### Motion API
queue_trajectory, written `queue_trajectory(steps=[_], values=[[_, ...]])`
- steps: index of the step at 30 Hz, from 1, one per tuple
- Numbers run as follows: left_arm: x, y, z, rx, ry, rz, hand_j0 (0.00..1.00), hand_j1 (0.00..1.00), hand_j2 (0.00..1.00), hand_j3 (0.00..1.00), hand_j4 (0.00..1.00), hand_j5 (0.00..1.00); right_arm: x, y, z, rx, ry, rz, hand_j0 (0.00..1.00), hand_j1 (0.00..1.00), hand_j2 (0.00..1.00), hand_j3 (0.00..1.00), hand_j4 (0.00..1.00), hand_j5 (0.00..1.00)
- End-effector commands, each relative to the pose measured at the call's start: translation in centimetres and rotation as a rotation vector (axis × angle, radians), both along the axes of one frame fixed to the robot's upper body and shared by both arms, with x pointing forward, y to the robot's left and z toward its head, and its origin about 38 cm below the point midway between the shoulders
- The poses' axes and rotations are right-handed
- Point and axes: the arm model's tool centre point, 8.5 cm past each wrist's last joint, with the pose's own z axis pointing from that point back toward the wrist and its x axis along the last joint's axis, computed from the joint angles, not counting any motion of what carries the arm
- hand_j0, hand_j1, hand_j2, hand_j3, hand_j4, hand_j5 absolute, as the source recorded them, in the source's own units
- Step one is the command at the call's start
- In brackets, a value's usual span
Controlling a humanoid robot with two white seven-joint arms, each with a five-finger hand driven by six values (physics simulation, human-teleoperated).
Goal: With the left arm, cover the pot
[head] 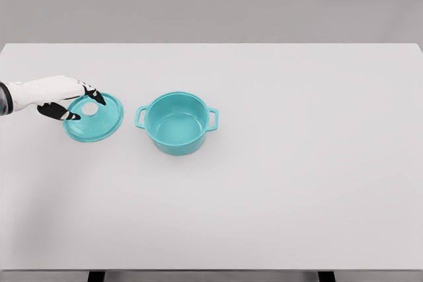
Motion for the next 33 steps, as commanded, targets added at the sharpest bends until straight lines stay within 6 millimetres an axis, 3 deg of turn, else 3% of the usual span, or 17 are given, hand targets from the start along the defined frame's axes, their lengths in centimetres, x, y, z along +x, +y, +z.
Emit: queue_trajectory(steps=[1, 10, 21, 33], values=[[0.1, -0.1, 0.0, -0.008, 0.0, 0.003, 0.71, 0.71, 0.71, 0.71, 0.71, 0.71, 0.0, 0.0, 0.0, 0.0, 0.0, 0.001, 1.0, 1.0, 1.0, 1.0, 1.0, 1.0], [0.4, -1.2, -0.7, -0.021, 0.006, -0.006, 0.71, 0.71, 0.71, 0.71, 0.71, 0.71, 0.0, 0.0, 0.0, 0.0, 0.0, 0.001, 1.0, 1.0, 1.0, 1.0, 1.0, 1.0], [0.5, -0.2, -2.1, -0.023, 0.043, 0.036, 0.71, 0.71, 0.71, 0.71, 0.71, 0.71, 0.0, 0.0, 0.0, 0.0, 0.0, 0.001, 1.0, 1.0, 1.0, 1.0, 1.0, 1.0], [0.7, -0.2, -1.7, -0.024, 0.035, 0.036, 0.69, 0.69, 0.69, 0.69, 0.69, 0.69, 0.0, 0.0, 0.0, 0.0, 0.0, 0.001, 1.0, 1.0, 1.0, 1.0, 1.0, 1.0]])
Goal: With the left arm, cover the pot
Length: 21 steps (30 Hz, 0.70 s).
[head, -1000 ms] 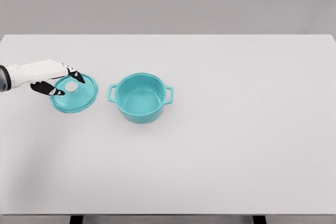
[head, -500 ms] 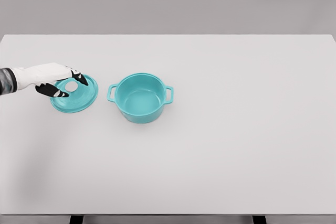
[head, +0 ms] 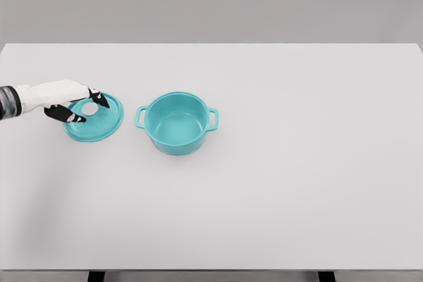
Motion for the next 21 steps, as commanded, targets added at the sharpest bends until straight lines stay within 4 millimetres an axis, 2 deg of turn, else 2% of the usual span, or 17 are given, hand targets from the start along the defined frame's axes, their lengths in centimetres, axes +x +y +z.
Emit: queue_trajectory(steps=[1, 12, 21], values=[[0.02, 0.04, 0.05, -0.006, 0.0, 0.004, 0.68, 0.68, 0.68, 0.68, 0.68, 0.68, -0.01, 0.01, 0.0, 0.0, 0.0, 0.0, 1.0, 1.0, 1.0, 1.0, 1.0, 1.0], [0.01, 0.02, 0.01, -0.005, 0.001, 0.003, 0.61, 0.61, 0.61, 0.61, 0.61, 0.61, -0.01, 0.01, 0.0, 0.0, 0.0, 0.0, 1.0, 1.0, 1.0, 1.0, 1.0, 1.0], [-0.11, -0.01, 0.05, -0.009, 0.0, 0.001, 0.49, 0.49, 0.49, 0.49, 0.49, 0.49, -0.01, 0.01, 0.0, 0.0, 0.0, 0.0, 1.0, 1.0, 1.0, 1.0, 1.0, 1.0]])
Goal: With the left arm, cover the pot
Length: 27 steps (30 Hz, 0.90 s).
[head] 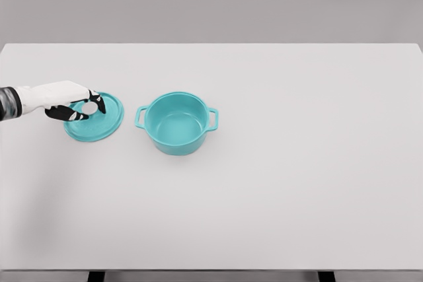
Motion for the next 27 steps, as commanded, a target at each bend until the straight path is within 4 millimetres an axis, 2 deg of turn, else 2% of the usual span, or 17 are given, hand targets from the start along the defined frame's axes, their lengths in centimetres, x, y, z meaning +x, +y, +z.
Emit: queue_trajectory(steps=[1, 9, 12, 17, 21, 27], values=[[0.0, 0.0, 0.2, -0.009, -0.004, 0.003, 0.48, 0.48, 0.48, 0.48, 0.48, 0.48, 0.0, 0.0, 0.0, 0.0, 0.0, 0.0, 1.0, 1.0, 1.0, 1.0, 1.0, 1.0], [0.1, -0.1, 1.0, -0.01, -0.02, -0.006, 0.48, 0.48, 0.48, 0.48, 0.48, 0.48, 0.0, 0.0, 0.0, 0.0, 0.0, -0.001, 1.0, 1.0, 1.0, 1.0, 1.0, 1.0], [0.1, -1.1, 2.2, -0.012, -0.053, -0.043, 0.48, 0.48, 0.48, 0.48, 0.48, 0.48, 0.0, 0.0, 0.0, 0.0, 0.0, 0.0, 1.0, 1.0, 1.0, 1.0, 1.0, 1.0], [-0.4, -0.5, 3.9, 0.004, -0.084, -0.057, 0.49, 0.49, 0.49, 0.49, 0.49, 0.49, 0.0, 0.0, 0.0, 0.0, 0.0, -0.001, 1.0, 1.0, 1.0, 1.0, 1.0, 1.0], [-1.2, 0.3, 6.1, 0.022, -0.12, -0.079, 0.49, 0.49, 0.49, 0.49, 0.49, 0.49, 0.0, 0.0, 0.0, 0.0, 0.0, 0.0, 1.0, 1.0, 1.0, 1.0, 1.0, 1.0], [-2.4, 0.1, 8.5, 0.034, -0.158, -0.125, 0.49, 0.49, 0.49, 0.49, 0.49, 0.49, 0.0, 0.0, 0.0, 0.0, 0.0, 0.0, 1.0, 1.0, 1.0, 1.0, 1.0, 1.0]])
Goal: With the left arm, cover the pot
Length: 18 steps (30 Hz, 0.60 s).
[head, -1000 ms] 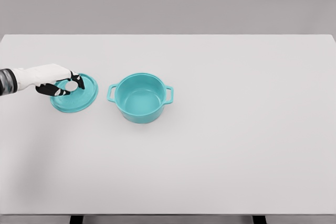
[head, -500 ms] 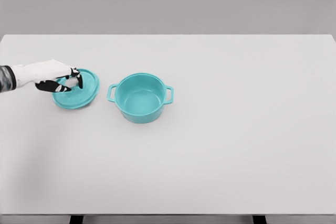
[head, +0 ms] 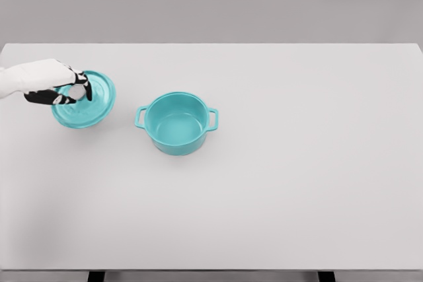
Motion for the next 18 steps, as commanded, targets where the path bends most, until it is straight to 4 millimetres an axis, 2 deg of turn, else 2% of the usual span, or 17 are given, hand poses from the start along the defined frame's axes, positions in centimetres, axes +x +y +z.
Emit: queue_trajectory(steps=[1, 8, 18], values=[[-0.5, -0.2, 1.2, 0.004, -0.021, -0.023, 0.49, 0.49, 0.49, 0.49, 0.49, 0.49, 0.0, 0.0, 0.0, 0.0, 0.0, 0.001, 1.0, 1.0, 1.0, 1.0, 1.0, 1.0], [-1.5, -2.4, 2.7, 0.005, -0.058, -0.105, 0.49, 0.49, 0.49, 0.49, 0.49, 0.49, 0.0, 0.0, 0.0, 0.0, 0.0, 0.001, 1.0, 1.0, 1.0, 1.0, 1.0, 1.0], [-2.0, -5.0, 3.6, 0.001, -0.095, -0.18, 0.49, 0.49, 0.49, 0.49, 0.49, 0.49, 0.0, 0.0, 0.0, 0.0, 0.0, 0.001, 1.0, 1.0, 1.0, 1.0, 1.0, 1.0]])
